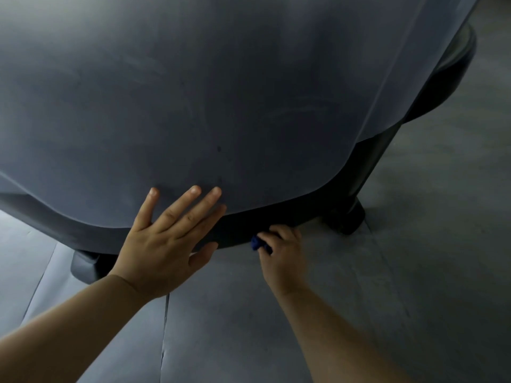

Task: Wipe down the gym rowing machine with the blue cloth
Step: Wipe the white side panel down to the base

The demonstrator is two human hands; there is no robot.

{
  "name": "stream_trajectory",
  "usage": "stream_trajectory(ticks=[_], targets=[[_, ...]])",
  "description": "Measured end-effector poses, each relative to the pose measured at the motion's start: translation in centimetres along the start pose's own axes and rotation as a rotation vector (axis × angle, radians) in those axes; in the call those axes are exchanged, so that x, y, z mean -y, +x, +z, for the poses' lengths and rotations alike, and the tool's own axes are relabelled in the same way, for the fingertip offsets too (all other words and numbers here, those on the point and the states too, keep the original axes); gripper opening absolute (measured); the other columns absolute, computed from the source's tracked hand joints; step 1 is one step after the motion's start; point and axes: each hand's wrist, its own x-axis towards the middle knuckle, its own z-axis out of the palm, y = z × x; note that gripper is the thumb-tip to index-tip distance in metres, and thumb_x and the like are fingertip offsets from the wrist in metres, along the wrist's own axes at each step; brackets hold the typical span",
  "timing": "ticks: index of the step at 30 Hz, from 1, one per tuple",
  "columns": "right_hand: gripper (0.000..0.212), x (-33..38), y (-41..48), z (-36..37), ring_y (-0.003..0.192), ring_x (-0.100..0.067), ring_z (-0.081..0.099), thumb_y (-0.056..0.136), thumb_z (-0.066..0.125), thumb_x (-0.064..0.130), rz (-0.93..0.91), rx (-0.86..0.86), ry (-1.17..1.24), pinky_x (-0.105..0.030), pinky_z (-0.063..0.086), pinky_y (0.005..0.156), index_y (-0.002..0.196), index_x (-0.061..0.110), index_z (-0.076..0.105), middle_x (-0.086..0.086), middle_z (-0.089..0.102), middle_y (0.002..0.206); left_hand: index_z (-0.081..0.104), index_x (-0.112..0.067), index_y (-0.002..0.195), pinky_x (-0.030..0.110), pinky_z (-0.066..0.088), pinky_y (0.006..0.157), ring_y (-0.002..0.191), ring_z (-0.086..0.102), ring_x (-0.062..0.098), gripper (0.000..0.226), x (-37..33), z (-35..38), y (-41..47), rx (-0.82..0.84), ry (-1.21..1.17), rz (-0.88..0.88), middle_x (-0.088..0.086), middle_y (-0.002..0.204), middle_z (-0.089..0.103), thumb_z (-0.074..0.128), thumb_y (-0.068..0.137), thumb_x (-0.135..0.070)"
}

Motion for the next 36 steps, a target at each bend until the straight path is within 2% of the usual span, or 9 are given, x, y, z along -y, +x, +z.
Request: stream_trajectory(ticks=[4,10,14,17,23,26,29,32,36], targets=[[0.029,1.5,-0.3,0.3,0.082,-0.032,0.064,0.052,0.088,0.005,0.094,0.086,-0.004,-0.031,0.056,0.065,0.076,0.014,0.074,-0.004,0.064,0.089,0.038,-0.019,0.151,0.054,0.008,0.12,0.151,0.015,0.021,0.059,0.5,-0.1,-0.2,0.022,-0.003,0.022,-0.001,0.163,0.021,0.042,0.098,-0.045],[0.032,7.5,2.4,-3.3,0.097,-0.025,0.056,0.067,0.084,0.006,-0.004,-0.169,0.194,-0.029,0.048,0.081,0.093,0.01,0.067,-0.006,0.061,0.103,0.04,-0.02,0.149,0.059,0.011,0.119,0.151,0.012,0.02,0.058,1.3,-1.2,-0.6,0.08,0.008,0.01,-0.001,0.162,0.022,0.039,0.098,-0.045],[0.028,6.3,1.6,-2.2,0.086,-0.029,0.059,0.064,0.084,0.005,-0.028,-0.093,0.099,-0.037,0.055,0.069,0.089,0.01,0.074,-0.005,0.065,0.095,0.041,-0.022,0.149,0.061,0.008,0.118,0.151,0.01,0.024,0.059,1.5,-2.5,-1.3,0.125,-0.016,-0.079,0.002,0.163,0.021,0.036,0.096,-0.048],[0.019,4.7,0.9,-0.5,0.078,-0.027,0.056,0.065,0.082,0.008,-0.038,-0.035,0.045,-0.032,0.051,0.062,0.081,0.014,0.074,-0.002,0.065,0.087,0.04,-0.022,0.149,0.061,0.008,0.118,0.151,0.01,0.026,0.06,2.8,-2.7,-2.5,0.142,-0.002,-0.085,0.002,0.163,0.02,0.038,0.095,-0.048],[0.023,3.2,-1.1,2.6,0.075,-0.032,0.064,0.057,0.085,0.0,0.094,0.078,0.018,-0.03,0.052,0.063,0.072,0.014,0.074,-0.003,0.065,0.083,0.04,-0.022,0.149,0.06,0.009,0.118,0.152,0.009,0.026,0.061,4.3,-1.1,-4.0,0.092,0.021,-0.042,0.001,0.164,0.014,0.046,0.093,-0.044],[0.021,4.8,-0.6,1.0,0.084,-0.032,0.063,0.065,0.079,0.007,0.06,-0.025,0.085,-0.035,0.056,0.071,0.085,0.011,0.073,-0.006,0.064,0.093,0.038,-0.022,0.15,0.059,0.006,0.119,0.152,0.005,0.025,0.061,4.4,-0.7,-4.0,0.088,0.03,-0.04,0.001,0.164,0.013,0.045,0.094,-0.043],[0.019,9.0,1.3,-3.2,0.092,-0.025,0.057,0.076,0.073,0.016,-0.091,-0.204,0.197,-0.017,0.042,0.087,0.091,0.006,0.068,-0.008,0.06,0.099,0.038,-0.022,0.151,0.06,0.008,0.119,0.152,0.006,0.026,0.06,4.4,-1.2,-3.9,0.115,0.036,-0.041,0.002,0.164,0.015,0.042,0.094,-0.043],[0.021,13.0,4.0,-7.1,0.095,-0.024,0.055,0.083,0.066,0.017,-0.183,-0.366,0.271,-0.022,0.044,0.087,0.096,0.002,0.065,-0.004,0.052,0.108,0.035,-0.024,0.151,0.058,0.005,0.12,0.152,0.002,0.026,0.062,3.9,-2.4,-3.6,0.178,0.008,-0.074,0.003,0.164,0.01,0.035,0.093,-0.047],[0.024,12.5,5.1,-6.7,0.099,-0.025,0.052,0.076,0.079,0.008,-0.243,-0.326,0.116,-0.015,0.036,0.095,0.098,0.005,0.071,-0.012,0.06,0.105,0.023,-0.028,0.152,0.055,0.003,0.121,0.152,-0.004,0.026,0.066,3.4,-3.7,-3.8,0.196,-0.006,-0.161,0.007,0.164,0.001,0.036,0.09,-0.048]])
